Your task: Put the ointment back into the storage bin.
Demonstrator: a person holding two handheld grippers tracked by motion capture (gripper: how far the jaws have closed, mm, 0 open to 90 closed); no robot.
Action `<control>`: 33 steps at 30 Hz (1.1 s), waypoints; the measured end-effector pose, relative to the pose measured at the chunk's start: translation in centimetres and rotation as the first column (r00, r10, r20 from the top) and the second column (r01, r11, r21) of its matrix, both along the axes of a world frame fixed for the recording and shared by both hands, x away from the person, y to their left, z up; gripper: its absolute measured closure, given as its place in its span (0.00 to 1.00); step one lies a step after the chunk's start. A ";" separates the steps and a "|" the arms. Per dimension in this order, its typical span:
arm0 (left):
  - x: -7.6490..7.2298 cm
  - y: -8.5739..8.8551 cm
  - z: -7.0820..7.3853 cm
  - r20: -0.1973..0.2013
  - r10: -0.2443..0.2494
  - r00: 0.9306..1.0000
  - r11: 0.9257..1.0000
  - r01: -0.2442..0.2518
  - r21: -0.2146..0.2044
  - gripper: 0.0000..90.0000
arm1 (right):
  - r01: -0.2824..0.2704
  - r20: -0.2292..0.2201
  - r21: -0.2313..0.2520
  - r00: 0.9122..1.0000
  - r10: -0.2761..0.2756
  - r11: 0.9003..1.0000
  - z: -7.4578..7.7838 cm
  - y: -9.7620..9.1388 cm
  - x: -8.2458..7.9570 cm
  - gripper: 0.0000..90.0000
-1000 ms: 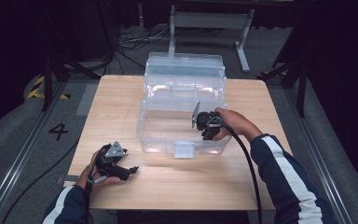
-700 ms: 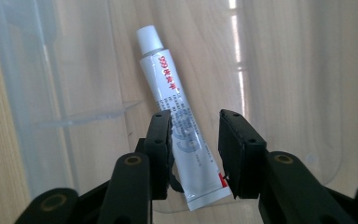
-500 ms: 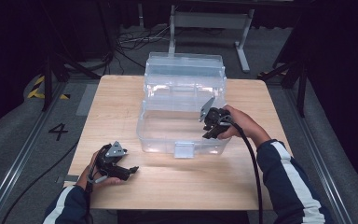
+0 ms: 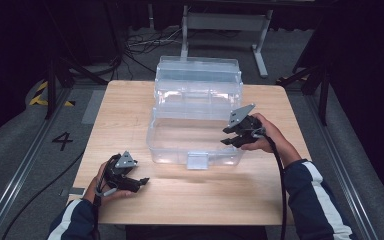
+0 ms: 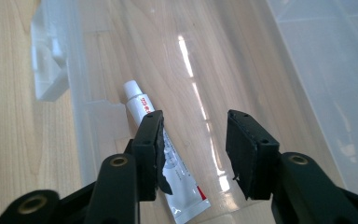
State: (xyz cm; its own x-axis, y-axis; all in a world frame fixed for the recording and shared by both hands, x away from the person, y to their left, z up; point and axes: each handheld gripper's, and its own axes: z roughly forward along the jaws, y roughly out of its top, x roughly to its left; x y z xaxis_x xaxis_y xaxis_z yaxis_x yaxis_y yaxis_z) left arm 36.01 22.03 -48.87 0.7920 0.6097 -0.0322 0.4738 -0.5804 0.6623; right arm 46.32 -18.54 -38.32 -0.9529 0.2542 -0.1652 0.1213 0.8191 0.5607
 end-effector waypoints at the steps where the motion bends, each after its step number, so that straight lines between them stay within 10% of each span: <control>1: -0.1 0.0 0.2 0.014 -0.002 1.000 1.000 0.002 0.004 0.24 | 0.003 0.010 0.012 1.000 -0.003 1.000 0.1 -0.2 -0.1 0.60; 5: -0.1 -0.2 1.0 0.034 0.008 0.999 0.999 -0.006 -0.047 0.24 | 0.019 0.042 0.099 0.999 -0.023 0.995 0.6 -1.5 -0.5 0.55; 15: -0.4 -1.2 3.0 0.095 -0.030 0.995 0.999 0.033 -0.023 0.24 | 0.080 0.134 0.223 0.985 -0.112 0.972 2.6 -3.6 -0.8 0.48; 33: 0.2 -3.8 7.4 0.204 -0.071 0.976 0.996 0.080 -0.034 0.24 | 0.114 0.228 0.247 0.958 -0.172 0.962 6.1 -3.7 0.7 0.47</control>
State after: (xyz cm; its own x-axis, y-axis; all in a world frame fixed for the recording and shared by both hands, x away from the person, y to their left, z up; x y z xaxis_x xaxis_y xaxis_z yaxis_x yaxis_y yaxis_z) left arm 36.20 18.22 -41.50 0.8285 0.5493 0.1092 0.2832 -0.5791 0.7645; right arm 47.06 -22.27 -32.23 -0.8408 0.4438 -0.3101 0.0628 0.6489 0.7583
